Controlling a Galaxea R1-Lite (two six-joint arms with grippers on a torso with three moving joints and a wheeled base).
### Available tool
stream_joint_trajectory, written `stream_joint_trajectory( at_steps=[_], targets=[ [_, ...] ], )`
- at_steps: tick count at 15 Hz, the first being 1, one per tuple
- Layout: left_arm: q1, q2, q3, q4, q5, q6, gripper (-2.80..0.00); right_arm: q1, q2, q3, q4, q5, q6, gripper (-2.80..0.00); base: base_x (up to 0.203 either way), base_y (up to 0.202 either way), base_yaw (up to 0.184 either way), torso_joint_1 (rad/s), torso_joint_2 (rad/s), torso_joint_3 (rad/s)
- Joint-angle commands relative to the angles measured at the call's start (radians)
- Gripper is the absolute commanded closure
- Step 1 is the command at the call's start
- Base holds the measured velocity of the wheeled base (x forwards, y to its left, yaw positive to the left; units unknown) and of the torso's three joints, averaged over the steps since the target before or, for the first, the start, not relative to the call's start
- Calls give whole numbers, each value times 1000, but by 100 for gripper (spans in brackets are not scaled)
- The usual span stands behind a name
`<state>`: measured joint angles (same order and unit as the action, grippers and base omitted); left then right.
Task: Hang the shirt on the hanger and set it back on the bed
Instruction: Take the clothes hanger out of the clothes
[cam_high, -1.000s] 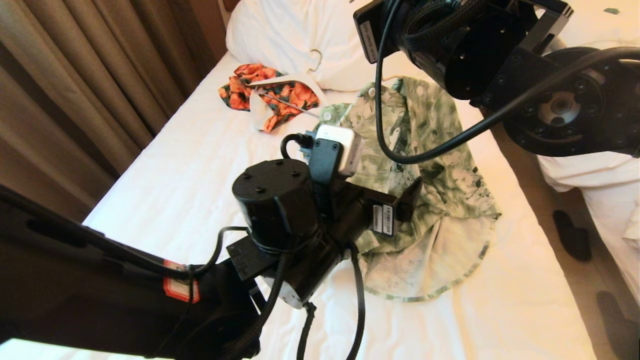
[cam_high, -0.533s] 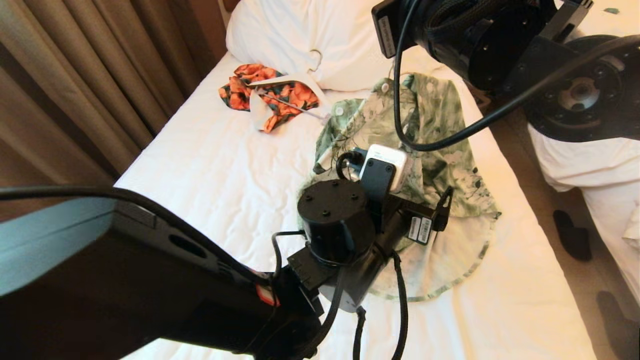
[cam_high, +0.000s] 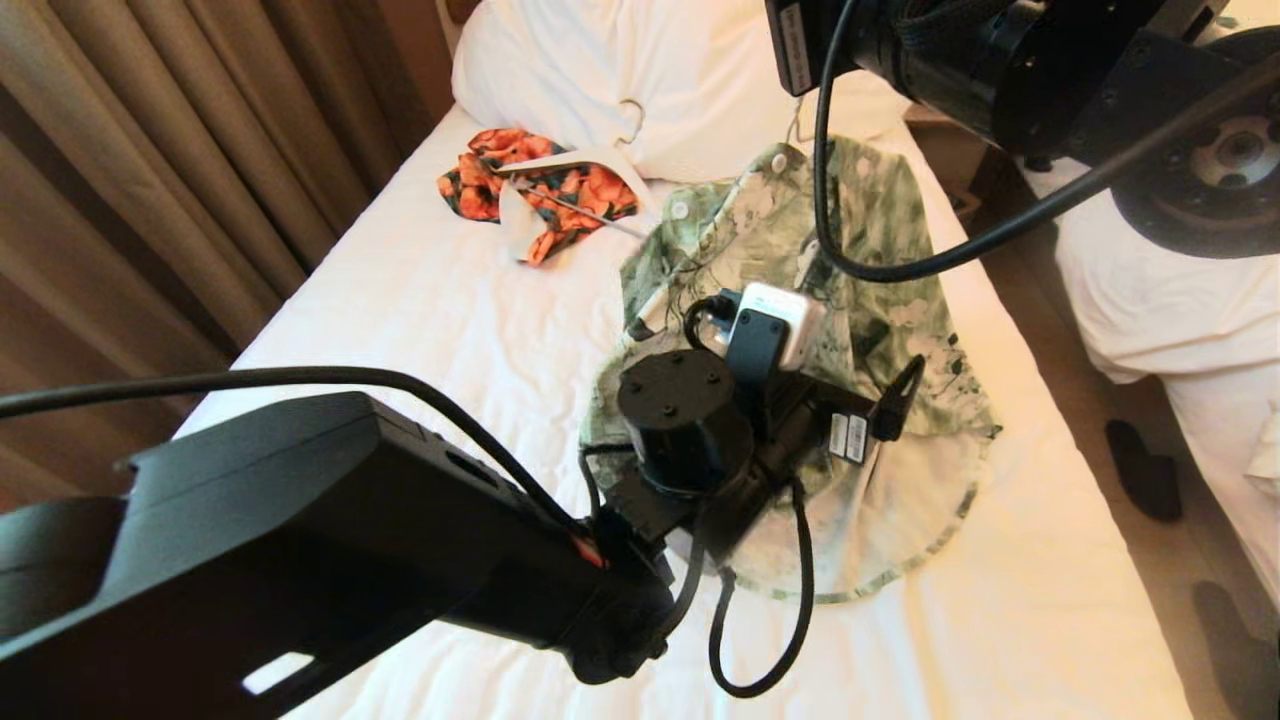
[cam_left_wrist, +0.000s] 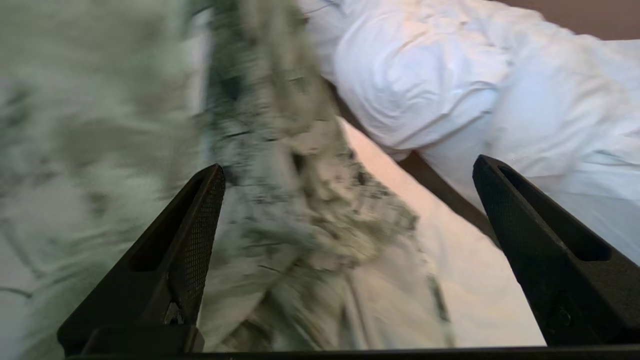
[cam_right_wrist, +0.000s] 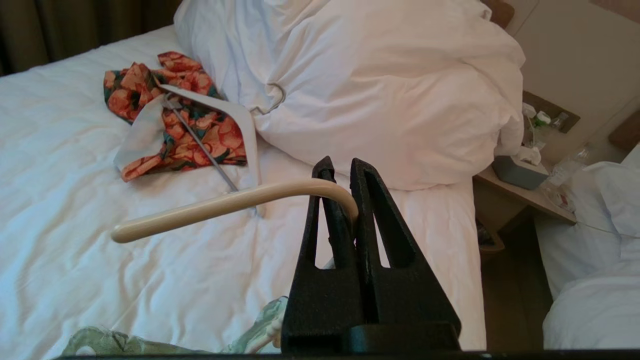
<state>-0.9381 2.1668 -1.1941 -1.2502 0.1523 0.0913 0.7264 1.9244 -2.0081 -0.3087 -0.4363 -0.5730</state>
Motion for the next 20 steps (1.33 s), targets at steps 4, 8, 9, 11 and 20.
stream_joint_trajectory(
  at_steps=[4, 8, 9, 11, 20],
  targets=[
    [63, 72, -124, 70, 0, -19, -280, 18, -11, 0, 5, 4, 4, 0, 0, 0, 0, 0, 0, 0],
    [62, 105, -207, 165, 14, -21, -280, 50, -18, 0, 8, 4, 4, 0, 0, 0, 0, 0, 0, 0],
    [59, 118, -242, 179, 35, -20, -280, 56, -18, 0, 8, 4, 4, 0, 0, 0, 0, 0, 0, 0],
    [54, 156, -338, 218, 117, -15, -280, 73, -16, 0, 8, 2, 4, 0, 0, 0, 0, 0, 0, 0],
    [37, 215, -519, 276, 271, 83, -280, 120, 1, 0, 7, -10, 1, 0, 0, 0, 0, 0, 0, 0]
  ],
)
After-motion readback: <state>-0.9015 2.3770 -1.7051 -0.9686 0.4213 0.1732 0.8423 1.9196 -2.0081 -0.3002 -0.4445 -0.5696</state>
